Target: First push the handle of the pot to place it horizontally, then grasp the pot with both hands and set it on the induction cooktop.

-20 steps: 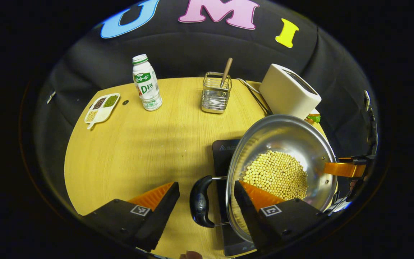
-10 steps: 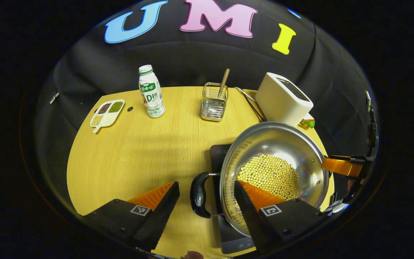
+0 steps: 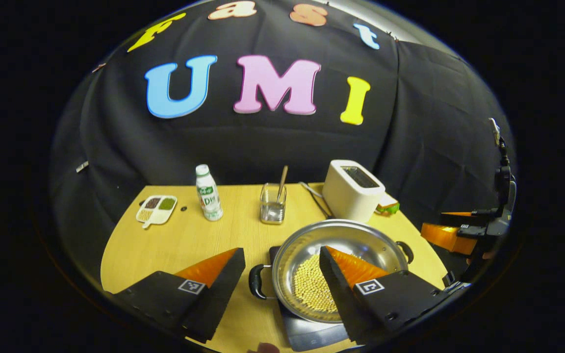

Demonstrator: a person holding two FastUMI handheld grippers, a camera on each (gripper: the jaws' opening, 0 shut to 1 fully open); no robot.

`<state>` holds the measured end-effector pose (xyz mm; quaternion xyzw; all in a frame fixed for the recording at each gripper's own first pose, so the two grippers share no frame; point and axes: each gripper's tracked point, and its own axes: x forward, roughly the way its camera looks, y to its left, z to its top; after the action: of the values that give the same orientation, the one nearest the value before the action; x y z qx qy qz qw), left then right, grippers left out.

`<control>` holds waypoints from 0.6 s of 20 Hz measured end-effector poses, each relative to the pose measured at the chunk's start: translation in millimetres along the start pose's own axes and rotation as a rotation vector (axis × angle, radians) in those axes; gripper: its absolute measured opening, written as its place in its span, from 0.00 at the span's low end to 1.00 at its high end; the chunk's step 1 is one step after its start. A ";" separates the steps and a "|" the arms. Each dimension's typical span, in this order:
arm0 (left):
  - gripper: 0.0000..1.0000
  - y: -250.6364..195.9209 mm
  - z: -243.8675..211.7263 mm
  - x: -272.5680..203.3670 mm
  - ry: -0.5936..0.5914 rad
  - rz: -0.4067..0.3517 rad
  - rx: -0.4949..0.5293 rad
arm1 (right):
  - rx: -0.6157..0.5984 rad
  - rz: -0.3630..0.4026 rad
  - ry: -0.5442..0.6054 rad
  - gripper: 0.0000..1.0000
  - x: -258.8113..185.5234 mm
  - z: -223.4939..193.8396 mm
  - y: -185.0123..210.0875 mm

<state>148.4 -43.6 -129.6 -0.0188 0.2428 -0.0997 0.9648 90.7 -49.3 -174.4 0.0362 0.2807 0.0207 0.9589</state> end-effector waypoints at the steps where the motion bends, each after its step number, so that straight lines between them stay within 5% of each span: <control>1: 0.95 -2.7 16.0 -10.9 -0.055 0.005 0.002 | 0.001 0.001 -0.039 0.99 -9.2 10.4 4.0; 12: 0.95 10.1 77.3 -134.8 -0.355 0.101 0.016 | 0.029 0.027 -0.362 0.98 -119.9 87.2 38.4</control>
<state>70.5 -7.6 0.3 -0.0164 0.0687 -0.0481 0.9963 36.1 -23.2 -33.7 0.0567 0.1034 0.0227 0.9928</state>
